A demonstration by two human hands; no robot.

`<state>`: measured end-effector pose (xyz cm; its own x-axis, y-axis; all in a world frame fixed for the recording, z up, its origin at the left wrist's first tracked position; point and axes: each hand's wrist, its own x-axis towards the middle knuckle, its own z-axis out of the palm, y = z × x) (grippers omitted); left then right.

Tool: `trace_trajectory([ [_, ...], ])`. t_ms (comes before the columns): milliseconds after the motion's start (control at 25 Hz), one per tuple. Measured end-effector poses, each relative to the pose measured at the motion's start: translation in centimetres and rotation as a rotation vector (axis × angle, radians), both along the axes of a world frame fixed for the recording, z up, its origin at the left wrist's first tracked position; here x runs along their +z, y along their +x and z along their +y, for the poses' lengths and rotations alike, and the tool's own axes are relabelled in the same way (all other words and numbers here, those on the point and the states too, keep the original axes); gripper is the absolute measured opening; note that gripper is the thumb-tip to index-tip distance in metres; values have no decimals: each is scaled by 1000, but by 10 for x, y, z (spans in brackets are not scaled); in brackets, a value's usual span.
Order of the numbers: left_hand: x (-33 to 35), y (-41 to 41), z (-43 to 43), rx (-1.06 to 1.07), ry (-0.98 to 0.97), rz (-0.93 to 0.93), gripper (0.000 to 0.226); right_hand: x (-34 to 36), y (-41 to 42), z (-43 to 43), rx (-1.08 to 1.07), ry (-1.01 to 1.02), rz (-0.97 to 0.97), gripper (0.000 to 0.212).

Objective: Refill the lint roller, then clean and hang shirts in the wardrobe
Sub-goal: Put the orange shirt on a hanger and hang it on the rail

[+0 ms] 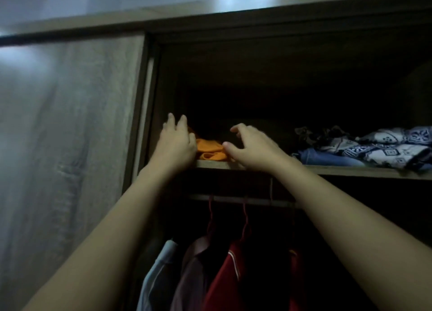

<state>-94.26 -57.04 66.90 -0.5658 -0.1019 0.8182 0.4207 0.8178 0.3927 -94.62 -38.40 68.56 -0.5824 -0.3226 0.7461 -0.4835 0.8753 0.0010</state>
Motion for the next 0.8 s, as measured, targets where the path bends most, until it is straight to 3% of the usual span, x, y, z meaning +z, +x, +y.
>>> trace_trajectory([
  [80, 3, -4, -5, 16, -65, -145, 58, 16, -6, -13, 146, 30, -340, 48],
  [120, 1, -4, -5, 37, -107, -167, 58, 17, -7, -16, 180, 46, -416, 40],
  [200, -6, 0, -5, 68, -171, -121, 59, 14, -5, -14, 180, 49, -347, 22],
  [280, -10, 7, -8, 71, -205, -42, 58, 8, -1, -7, 155, 25, -240, 17],
  [360, -10, 16, -11, 94, -292, 66, 38, 2, 7, -1, 158, -24, -150, 18],
  [520, -8, 41, -6, 216, -292, 438, 25, 0, 39, 8, 286, -391, 75, 23],
  [640, 4, 68, 1, -38, -194, 588, 20, 8, 68, 24, 397, -660, 124, 28],
  [800, 7, 113, 20, -275, -72, 661, 16, 11, 117, 31, 419, -746, 195, 30],
])
